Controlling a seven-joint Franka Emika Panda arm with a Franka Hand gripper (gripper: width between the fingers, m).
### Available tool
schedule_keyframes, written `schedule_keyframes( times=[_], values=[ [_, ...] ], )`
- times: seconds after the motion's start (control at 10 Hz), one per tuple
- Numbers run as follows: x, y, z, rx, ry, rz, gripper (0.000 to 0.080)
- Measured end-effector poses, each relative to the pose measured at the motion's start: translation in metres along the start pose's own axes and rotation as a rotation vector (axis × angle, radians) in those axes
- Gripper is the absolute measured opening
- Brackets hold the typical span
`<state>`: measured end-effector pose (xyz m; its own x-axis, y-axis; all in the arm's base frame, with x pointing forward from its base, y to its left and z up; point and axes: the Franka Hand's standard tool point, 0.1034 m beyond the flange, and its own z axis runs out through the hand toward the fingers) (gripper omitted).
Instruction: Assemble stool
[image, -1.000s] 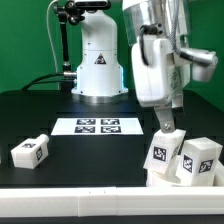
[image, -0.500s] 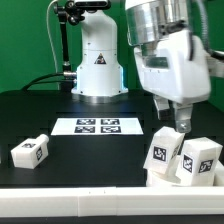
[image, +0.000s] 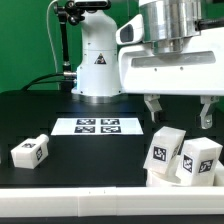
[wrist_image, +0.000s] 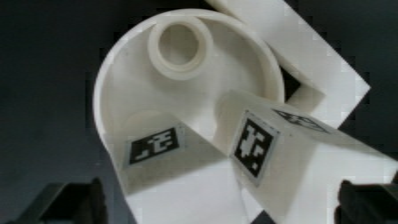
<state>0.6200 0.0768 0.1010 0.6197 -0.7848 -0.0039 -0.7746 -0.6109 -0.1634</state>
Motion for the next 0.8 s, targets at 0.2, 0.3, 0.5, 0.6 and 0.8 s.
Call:
schedule_keyframes(
  times=[0.2,0.3,0.5,0.6,0.8],
  values=[
    [0.0007,0.0005,0.0001,-0.001,0.001,-0.123,0.0649],
    [0.0016,0.0012,-0.0003,-0.002,0.000,-0.218,0.0649],
    [0.0067,0.0040,-0.0016,-0.002,0.000,-0.427,0.0649],
    [0.0086,0.0048,-0.0013,-0.001,0.008,-0.565,0.0649],
    [0.0080,0.0056,0.0009,-0.001,0.021,-0.775,0.0649]
  ],
)
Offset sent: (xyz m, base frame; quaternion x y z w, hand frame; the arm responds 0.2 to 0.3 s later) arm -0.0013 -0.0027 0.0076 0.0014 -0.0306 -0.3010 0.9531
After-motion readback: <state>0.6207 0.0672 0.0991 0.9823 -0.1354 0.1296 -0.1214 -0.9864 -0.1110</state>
